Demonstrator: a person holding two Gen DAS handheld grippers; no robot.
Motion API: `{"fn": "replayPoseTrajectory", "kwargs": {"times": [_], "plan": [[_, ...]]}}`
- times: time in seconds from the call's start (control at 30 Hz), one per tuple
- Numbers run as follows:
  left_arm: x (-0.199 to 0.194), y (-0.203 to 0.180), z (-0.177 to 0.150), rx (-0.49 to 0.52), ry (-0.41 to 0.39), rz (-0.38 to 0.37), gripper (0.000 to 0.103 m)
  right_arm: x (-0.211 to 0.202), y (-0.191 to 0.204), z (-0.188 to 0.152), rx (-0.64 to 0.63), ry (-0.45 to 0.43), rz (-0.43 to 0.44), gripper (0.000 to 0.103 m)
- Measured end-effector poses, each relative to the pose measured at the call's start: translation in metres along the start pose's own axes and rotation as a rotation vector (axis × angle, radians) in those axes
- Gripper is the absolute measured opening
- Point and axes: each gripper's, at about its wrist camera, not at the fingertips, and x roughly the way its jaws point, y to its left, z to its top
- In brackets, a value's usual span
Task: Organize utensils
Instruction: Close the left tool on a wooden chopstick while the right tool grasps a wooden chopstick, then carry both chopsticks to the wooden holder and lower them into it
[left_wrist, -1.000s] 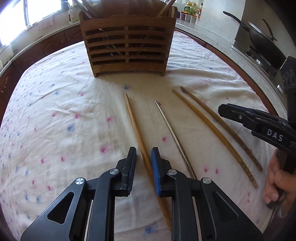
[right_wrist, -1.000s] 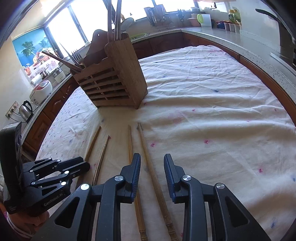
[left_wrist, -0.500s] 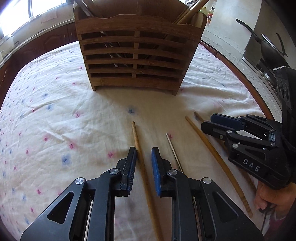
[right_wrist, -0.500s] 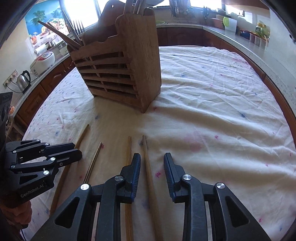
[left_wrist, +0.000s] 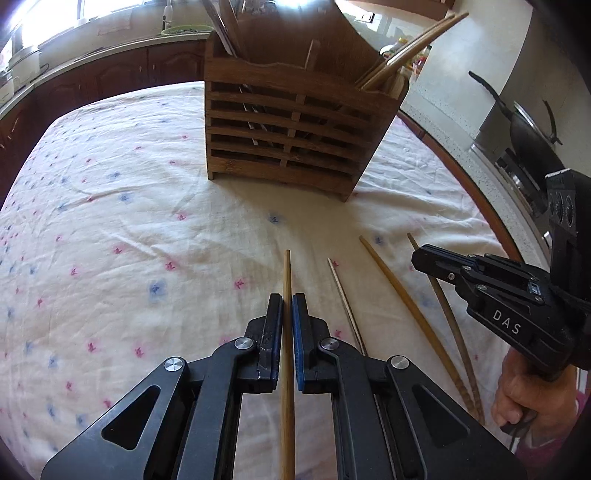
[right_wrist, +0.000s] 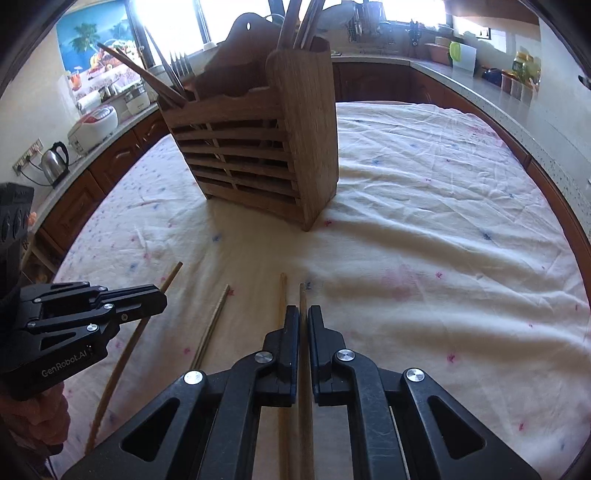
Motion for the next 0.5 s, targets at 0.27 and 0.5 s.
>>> {"fn": "replayPoseTrajectory", "kwargs": {"times": [0.27,0.5], "plan": [[-0.083,0.015,-0.007,-0.061,-0.161,-0.07,0.005,-0.078,0.004,-0.001,0.086,-0.163,0.066,0.005],[-0.133,0.016,-0.003,-0.066,-0.266,-0.094,0.005,-0.139,0.01,0.007,0.093,-0.303,0.086,0.005]]}}
